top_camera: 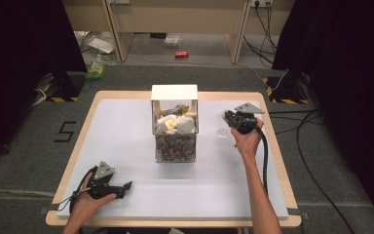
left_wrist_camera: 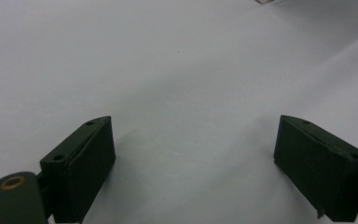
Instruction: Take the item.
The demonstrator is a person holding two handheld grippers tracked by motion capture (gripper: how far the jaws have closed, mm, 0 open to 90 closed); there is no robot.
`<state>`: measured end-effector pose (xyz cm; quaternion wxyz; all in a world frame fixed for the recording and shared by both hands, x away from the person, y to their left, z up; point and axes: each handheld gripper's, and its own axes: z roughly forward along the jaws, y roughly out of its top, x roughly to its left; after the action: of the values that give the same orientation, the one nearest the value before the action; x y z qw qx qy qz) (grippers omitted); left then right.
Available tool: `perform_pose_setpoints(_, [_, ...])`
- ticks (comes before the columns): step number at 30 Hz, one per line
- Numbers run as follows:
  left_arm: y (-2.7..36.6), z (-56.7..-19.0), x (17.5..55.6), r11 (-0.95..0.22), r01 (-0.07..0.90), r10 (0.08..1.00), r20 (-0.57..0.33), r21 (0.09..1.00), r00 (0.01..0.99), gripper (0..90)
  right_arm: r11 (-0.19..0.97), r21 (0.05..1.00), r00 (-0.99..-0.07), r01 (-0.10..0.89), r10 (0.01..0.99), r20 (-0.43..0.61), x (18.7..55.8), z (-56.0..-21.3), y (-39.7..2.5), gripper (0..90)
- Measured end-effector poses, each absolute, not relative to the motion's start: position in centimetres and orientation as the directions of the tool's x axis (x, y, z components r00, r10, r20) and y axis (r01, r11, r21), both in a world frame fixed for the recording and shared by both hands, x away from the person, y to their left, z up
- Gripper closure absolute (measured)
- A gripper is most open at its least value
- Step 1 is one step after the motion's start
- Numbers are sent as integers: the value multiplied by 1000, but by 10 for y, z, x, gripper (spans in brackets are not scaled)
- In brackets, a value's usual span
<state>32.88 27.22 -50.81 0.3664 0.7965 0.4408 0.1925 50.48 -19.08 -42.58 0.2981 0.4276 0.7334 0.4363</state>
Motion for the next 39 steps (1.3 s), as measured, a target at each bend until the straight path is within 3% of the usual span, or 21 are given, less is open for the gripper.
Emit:
perform_pose_setpoints(24, [272, -508, 329, -343, 561, 843, -17, 754, 538, 113, 233, 905, -446, 356, 893, -55, 501, -419, -192, 694])
perform_pose_setpoints(39, [272, -508, 329, -342, 561, 843, -18, 754, 538, 114, 215, 902, -442, 375, 897, -29, 487, -409, -187, 385])
